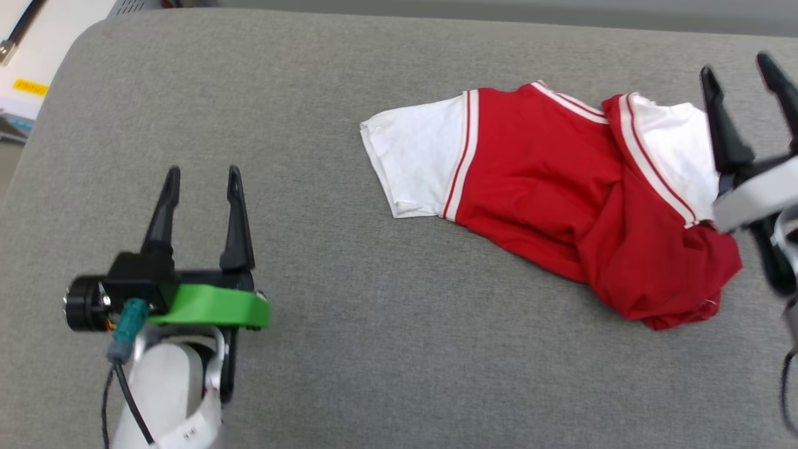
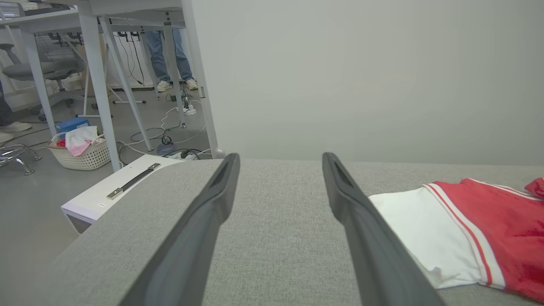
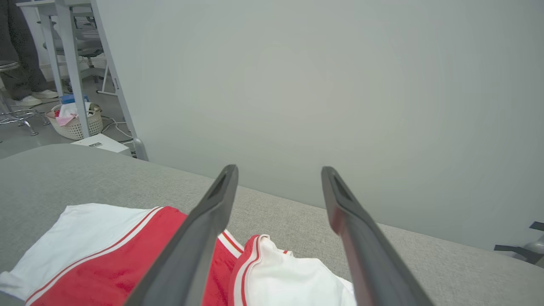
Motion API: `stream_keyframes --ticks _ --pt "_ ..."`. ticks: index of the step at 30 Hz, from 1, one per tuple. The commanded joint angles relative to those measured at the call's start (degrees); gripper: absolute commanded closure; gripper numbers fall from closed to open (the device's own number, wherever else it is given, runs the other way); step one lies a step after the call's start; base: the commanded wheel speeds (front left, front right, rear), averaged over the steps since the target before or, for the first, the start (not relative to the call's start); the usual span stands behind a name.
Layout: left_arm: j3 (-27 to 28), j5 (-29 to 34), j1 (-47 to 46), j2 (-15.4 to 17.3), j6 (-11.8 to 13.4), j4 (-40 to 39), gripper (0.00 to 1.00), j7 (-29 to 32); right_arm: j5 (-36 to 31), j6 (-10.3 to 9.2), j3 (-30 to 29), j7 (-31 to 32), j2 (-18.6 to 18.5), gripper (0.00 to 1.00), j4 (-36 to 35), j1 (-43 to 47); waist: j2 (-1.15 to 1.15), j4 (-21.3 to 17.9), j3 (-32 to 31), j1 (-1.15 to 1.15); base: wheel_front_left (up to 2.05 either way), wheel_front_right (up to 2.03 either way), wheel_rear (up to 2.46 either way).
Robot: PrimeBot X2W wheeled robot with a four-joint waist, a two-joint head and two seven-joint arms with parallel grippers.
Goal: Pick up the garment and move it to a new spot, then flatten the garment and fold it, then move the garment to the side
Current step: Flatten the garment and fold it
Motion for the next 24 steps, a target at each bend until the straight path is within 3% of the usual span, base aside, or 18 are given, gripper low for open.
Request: stream_keyframes --ticks 1,6,12,17,24 --pt "0.4 0.5 -2.1 0.9 -0.8 0.1 0.00 -0.3 -2.0 -0.03 -1.8 -0.5 2.0 0.00 -2.0 3.2 0.00 -1.8 -1.4 0.00 0.00 0.00 0.00" --pt "0.1 0.2 -9.0 3.8 -3.8 2.8 0.00 -0.3 -8.9 -0.03 -9.4 -0.5 9.7 0.00 -10.8 14.0 0.00 -3.6 -1.5 0.00 0.00 0.00 0.00" --pt "-3.8 -4.4 -18.7 8.3 -5.5 9.8 0.00 1.9 -12.0 -0.03 -11.8 -0.4 14.0 0.00 -16.4 20.5 0.00 -6.1 -0.6 0.00 0.00 0.00 0.00" --pt "-11.7 -12.9 -27.7 13.3 -5.6 13.7 0.00 12.8 -13.6 -0.03 -12.1 0.3 15.3 0.00 -18.9 22.7 0.00 -8.0 0.7 0.00 0.00 0.00 0.00" --pt "-22.9 -27.3 -37.7 19.0 -5.6 18.7 0.00 35.3 -14.9 -0.03 -12.6 0.8 16.2 0.00 -21.1 22.9 0.00 -10.1 3.6 0.00 0.00 0.00 0.00"
